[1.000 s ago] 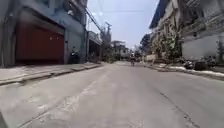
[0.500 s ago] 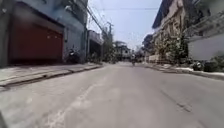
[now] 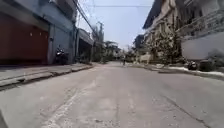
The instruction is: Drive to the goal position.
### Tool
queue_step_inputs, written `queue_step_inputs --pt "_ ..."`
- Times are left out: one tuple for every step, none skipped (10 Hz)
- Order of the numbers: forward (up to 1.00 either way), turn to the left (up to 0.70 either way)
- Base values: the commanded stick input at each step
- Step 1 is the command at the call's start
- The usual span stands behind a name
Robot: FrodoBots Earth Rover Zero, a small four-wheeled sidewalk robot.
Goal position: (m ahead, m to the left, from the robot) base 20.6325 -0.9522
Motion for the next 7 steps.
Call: queue_step_inputs --pt "1.0 0.0" --pt "1.0 0.0" --pt "1.0 0.0" --pt "1.0 0.0" --pt "1.0 0.0" --pt "1.0 0.0" --pt "1.0 0.0"
